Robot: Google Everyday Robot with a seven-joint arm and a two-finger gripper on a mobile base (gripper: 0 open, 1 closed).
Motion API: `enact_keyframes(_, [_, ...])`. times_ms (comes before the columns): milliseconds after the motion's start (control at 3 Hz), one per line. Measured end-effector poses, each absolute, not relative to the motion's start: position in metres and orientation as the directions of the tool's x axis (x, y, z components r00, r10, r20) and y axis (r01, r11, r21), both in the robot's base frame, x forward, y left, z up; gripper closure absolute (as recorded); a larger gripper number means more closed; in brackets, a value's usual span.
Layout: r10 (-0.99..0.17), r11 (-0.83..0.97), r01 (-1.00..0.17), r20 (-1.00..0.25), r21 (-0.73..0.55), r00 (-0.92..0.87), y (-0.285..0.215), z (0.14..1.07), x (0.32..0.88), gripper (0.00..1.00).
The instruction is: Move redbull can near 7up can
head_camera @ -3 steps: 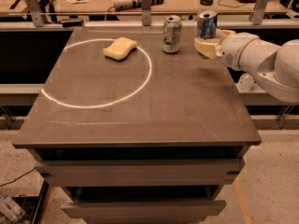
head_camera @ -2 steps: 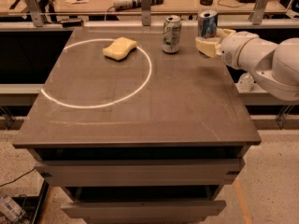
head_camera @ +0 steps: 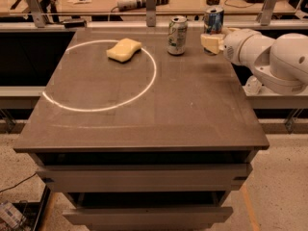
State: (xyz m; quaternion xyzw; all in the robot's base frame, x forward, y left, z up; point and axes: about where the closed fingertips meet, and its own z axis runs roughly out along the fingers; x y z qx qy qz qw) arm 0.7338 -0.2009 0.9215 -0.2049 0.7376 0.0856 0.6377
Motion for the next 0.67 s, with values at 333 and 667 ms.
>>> enact_keyframes(333, [-0.142, 0.920, -0.382, -0.981, -0.081, -0.133, -0.200, 0.911, 0.752, 1.00])
enact_keyframes(667, [-0.102, 0.933, -0.358, -0.987, -0.050, -0.127, -0.200, 0.903, 0.773, 1.00])
